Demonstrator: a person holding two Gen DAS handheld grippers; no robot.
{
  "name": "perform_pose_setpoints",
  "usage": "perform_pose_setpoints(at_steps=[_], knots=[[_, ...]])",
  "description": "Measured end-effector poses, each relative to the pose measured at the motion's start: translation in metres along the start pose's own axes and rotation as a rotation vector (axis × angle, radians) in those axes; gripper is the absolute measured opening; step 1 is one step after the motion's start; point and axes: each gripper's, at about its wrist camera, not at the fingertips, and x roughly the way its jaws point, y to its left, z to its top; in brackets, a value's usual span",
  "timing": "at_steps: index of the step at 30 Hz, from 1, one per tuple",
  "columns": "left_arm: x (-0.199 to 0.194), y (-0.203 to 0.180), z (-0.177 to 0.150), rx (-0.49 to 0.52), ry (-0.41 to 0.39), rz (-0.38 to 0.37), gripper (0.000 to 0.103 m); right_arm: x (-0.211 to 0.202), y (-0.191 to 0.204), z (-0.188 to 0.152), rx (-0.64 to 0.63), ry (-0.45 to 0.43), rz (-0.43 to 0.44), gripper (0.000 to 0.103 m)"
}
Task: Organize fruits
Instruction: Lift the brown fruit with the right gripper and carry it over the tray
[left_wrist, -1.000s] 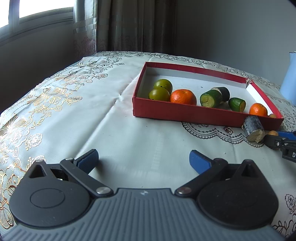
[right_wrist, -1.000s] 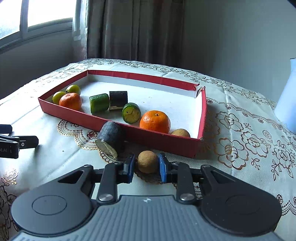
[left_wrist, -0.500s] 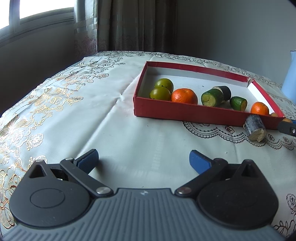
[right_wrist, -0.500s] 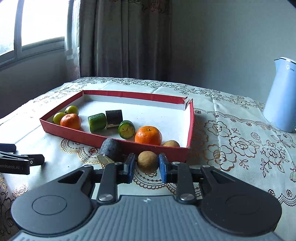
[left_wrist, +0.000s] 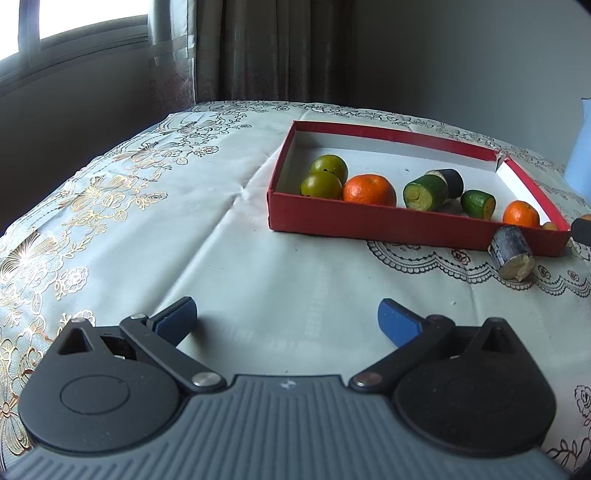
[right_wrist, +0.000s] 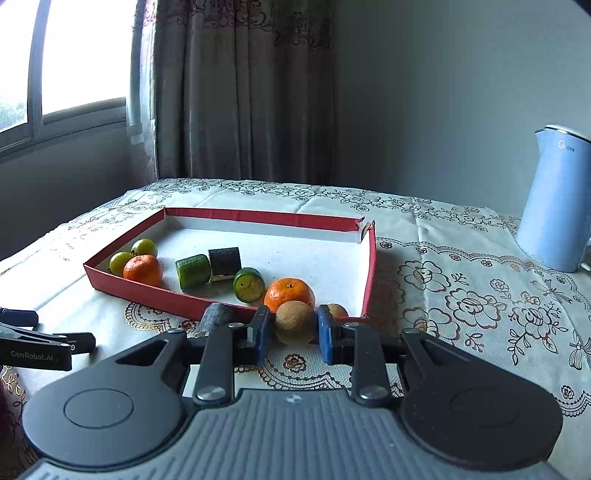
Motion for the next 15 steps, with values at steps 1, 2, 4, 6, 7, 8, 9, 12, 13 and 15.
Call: perform_pose_setpoints(at_steps=[1, 2, 4, 6, 7, 8, 9, 12, 13, 15], knots=[[0.0, 0.0, 0.0, 0.0, 0.0, 0.0, 0.103, 0.0, 0.0, 0.0, 0.0, -0.003, -0.001, 0.026], [0.0, 0.0, 0.0, 0.0, 0.0, 0.0, 0.103, 0.0, 0.0, 0.001, -0.001, -0.007, -0.003, 0.026], [0.0, 0.0, 0.0, 0.0, 0.0, 0.0, 0.103, 0.0, -0.001, 0.001, 0.002, -0.012, -0.004, 0.026], [0.0, 0.0, 0.0, -0.001, 0.0, -0.001, 0.103, 0.001, -0.001, 0.002, 0.002, -0.015, -0.006, 0.026], [0.0, 0.0, 0.0, -0.001, 0.0, 0.0, 0.103, 0.001, -0.001, 0.002, 0.002, -0.017, -0.007, 0.026], [0.0, 0.0, 0.0, -0.001, -0.001, -0.001, 0.103, 0.002, -0.002, 0.003, 0.002, -0.019, -0.009, 0.026], [0.0, 0.0, 0.0, -0.001, 0.0, 0.0, 0.103, 0.004, -0.002, 0.003, 0.001, -0.018, -0.01, 0.026], [0.0, 0.0, 0.0, -0.001, 0.0, -0.001, 0.103, 0.013, -0.003, 0.009, -0.002, -0.007, -0.018, 0.026], [0.0, 0.0, 0.0, -0.001, 0.0, -0.001, 0.103, 0.016, -0.004, 0.011, 0.002, -0.004, -0.019, 0.026], [0.0, 0.0, 0.0, -0.001, 0.0, -0.001, 0.103, 0.025, -0.005, 0.017, 0.001, 0.001, -0.028, 0.026]])
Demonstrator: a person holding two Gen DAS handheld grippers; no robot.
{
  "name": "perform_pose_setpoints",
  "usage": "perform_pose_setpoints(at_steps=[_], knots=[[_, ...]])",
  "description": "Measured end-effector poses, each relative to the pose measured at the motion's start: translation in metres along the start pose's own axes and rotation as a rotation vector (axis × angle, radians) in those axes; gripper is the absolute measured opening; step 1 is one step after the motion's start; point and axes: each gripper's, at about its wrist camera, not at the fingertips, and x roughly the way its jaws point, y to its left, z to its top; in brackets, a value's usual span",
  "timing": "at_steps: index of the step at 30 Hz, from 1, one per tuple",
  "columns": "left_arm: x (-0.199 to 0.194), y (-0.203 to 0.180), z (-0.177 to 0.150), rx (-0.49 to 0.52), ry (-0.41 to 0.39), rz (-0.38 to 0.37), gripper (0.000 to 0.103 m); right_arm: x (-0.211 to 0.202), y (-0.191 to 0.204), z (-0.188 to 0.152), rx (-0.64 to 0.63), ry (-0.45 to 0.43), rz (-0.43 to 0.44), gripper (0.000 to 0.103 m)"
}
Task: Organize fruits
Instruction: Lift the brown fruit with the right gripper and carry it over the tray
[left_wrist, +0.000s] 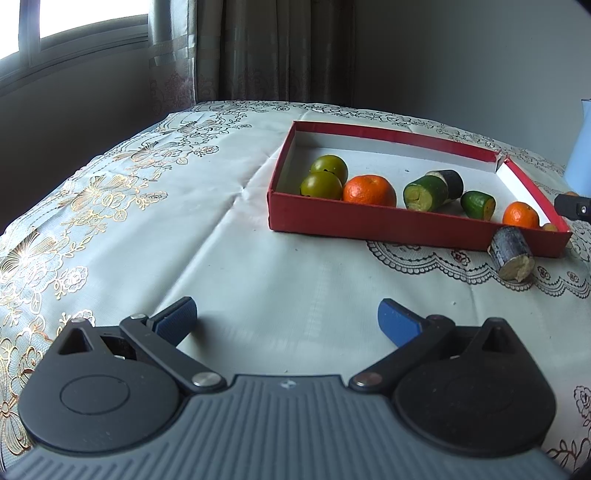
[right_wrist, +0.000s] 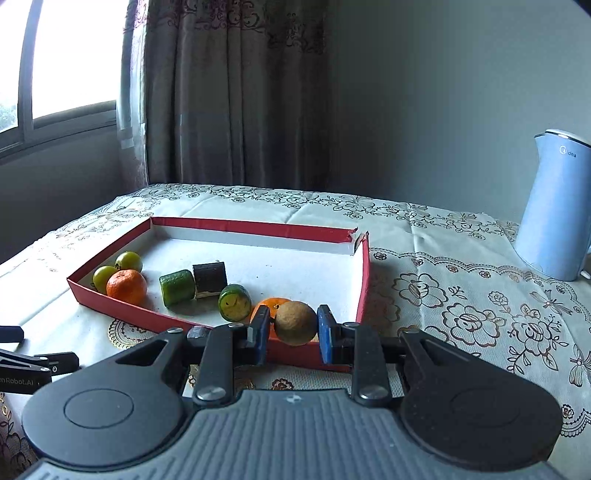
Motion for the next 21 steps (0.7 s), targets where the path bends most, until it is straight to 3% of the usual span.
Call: perform_pose_setpoints(at_steps=[14, 21], knots=[[0.0, 0.0, 0.0, -0.001, 0.0, 0.0, 0.103, 0.056, 0.008, 0.034, -0.014, 0.054, -0.016, 0.026], [0.0, 0.0, 0.0, -0.001, 0.0, -0.001, 0.103, 0.083, 0.01, 0.035, -0.011, 0.101, -0.038, 0.026]])
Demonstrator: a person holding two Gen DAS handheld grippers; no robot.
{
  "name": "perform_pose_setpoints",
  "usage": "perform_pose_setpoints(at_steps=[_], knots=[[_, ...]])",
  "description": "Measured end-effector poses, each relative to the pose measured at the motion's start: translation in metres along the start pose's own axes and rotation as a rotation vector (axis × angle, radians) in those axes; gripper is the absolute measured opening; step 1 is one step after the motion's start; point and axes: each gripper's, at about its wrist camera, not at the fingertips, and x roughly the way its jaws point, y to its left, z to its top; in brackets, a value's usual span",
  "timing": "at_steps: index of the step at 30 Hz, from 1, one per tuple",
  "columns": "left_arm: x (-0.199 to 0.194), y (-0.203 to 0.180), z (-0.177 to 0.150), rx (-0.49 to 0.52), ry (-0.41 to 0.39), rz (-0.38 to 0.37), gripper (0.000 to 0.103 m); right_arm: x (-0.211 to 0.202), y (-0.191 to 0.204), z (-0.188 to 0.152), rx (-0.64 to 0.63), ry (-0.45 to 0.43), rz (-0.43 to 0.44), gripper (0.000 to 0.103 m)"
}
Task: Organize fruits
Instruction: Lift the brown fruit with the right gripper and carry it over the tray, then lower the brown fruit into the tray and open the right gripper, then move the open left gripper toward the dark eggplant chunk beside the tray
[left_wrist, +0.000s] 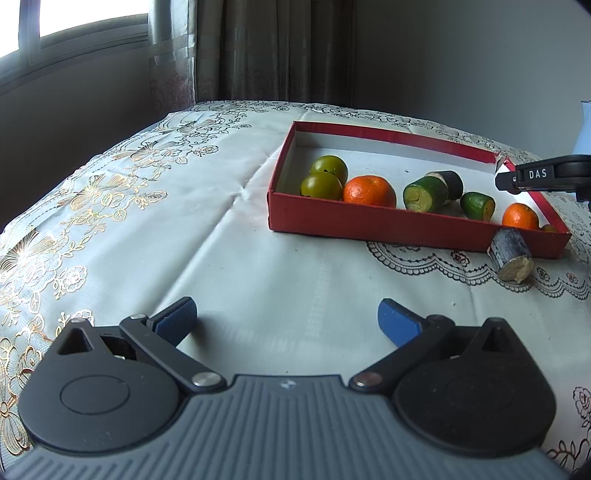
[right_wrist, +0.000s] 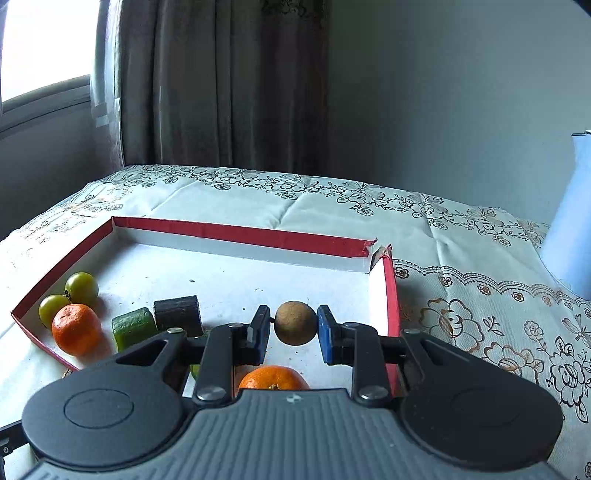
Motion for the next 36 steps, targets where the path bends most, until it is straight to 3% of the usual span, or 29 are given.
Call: perform_pose_setpoints(at_steps=[11, 26, 31, 32, 33, 34, 36], knots=[[0.0, 0.0, 0.0, 0.001, 0.001, 0.001, 0.103, -0.008, -0.016, -0.013, 0.072, 0.009, 0.017, 0.027], [0.001, -0.001, -0.001, 0.004, 0.004, 0.004, 0.103, -0.091, -0.065, -0.065, 0.188, -0.16, 0.022, 0.028], [0.003, -0.004, 0.001, 0.019, 0.009, 0.005, 0.103, -0.1, -0.065, -0.084, 0.157, -0.09, 0.014, 0.028], [0.003, -0.005, 0.001, 0.02, 0.009, 0.007, 0.103, -0.1, -0.064, -0.087, 0.148, -0.068, 0.014, 0.03], [0.003, -0.006, 0.002, 0.025, 0.008, 0.011, 0.103, -0.098, -0.062, -0.09, 0.144, -0.034, 0.017, 0.042], [0.002, -0.008, 0.002, 0.031, 0.004, 0.017, 0.103, -0.095, -0.06, -0.092, 0.142, 0.005, 0.011, 0.064], [0.0, -0.014, 0.003, 0.046, -0.008, 0.021, 0.103, -0.093, -0.057, -0.096, 0.137, 0.031, -0.021, 0.083]])
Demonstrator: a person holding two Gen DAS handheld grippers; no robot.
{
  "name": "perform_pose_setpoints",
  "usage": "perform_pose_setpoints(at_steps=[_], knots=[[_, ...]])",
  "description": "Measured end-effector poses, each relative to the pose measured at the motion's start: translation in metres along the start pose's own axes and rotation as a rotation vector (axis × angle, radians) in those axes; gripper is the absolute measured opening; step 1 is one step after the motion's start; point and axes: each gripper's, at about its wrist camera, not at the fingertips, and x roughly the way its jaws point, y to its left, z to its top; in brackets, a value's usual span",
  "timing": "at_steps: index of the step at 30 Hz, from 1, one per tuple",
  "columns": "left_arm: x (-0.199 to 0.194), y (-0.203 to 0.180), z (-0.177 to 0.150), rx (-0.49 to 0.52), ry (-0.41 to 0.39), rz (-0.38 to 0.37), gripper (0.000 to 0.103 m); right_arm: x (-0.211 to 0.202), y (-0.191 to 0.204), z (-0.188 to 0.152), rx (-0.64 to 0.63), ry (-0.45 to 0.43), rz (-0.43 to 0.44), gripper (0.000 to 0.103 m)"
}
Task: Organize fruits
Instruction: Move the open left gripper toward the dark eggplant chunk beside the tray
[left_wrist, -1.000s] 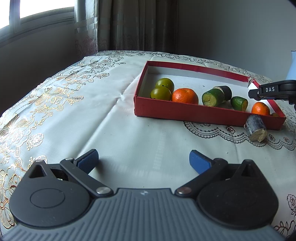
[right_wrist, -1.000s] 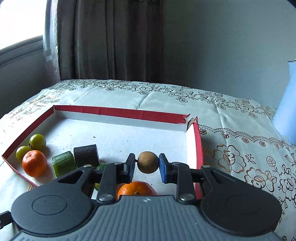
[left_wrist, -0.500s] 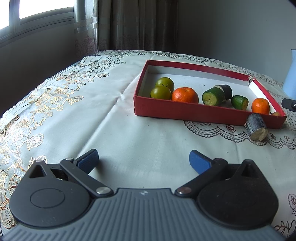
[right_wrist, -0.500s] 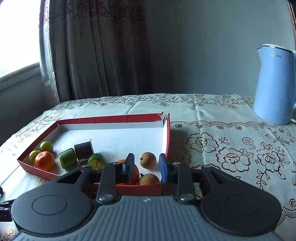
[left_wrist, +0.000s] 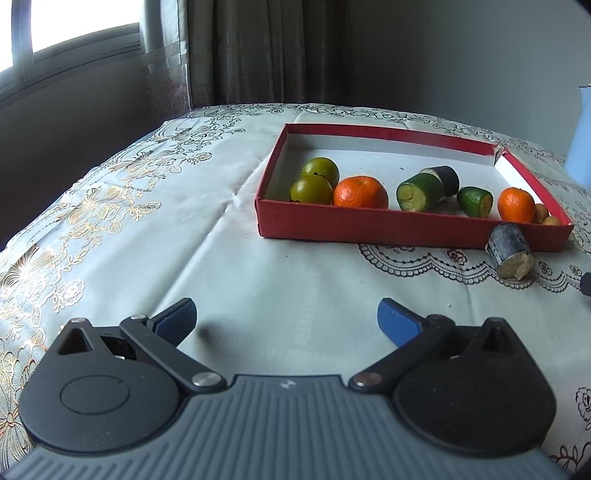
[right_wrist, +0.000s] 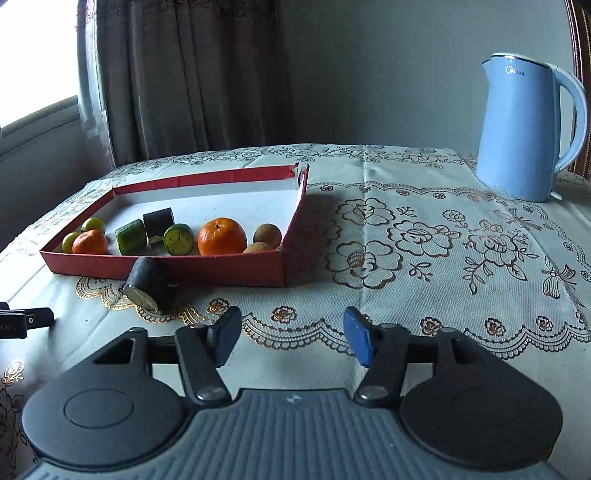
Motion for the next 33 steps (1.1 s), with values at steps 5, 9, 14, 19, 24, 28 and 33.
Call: perform_pose_setpoints(at_steps=[5, 9, 14, 19, 24, 28, 33], knots=[[-0.005, -0.025, 0.004, 0.021, -0.017, -0.049, 0.103, 0.009, 0.003, -0.001, -0.025, 0.065, -0.016, 0.09], [-0.01, -0.055, 0.01, 0.069, -0.051, -0.066, 0.103, 0.012, 0.007, -0.001, -0.047, 0.081, -0.037, 0.098], [-0.007, -0.09, 0.02, 0.113, -0.073, -0.084, 0.103, 0.014, 0.007, -0.001, -0.043, 0.089, -0.038, 0.103], [-0.004, -0.111, 0.028, 0.103, -0.082, -0.123, 0.103, 0.013, 0.004, 0.0, -0.027, 0.084, -0.025, 0.103], [-0.006, -0.122, 0.029, 0.108, -0.097, -0.132, 0.103, 0.011, -0.001, 0.0, 0.002, 0.073, -0.003, 0.103], [-0.006, -0.128, 0.029, 0.124, -0.102, -0.122, 0.103, 0.011, -0.004, 0.001, 0.017, 0.068, 0.009, 0.103], [0.0, -0.131, 0.029, 0.113, -0.094, -0.1, 0.103, 0.006, -0.011, -0.001, 0.039, 0.069, 0.006, 0.103]])
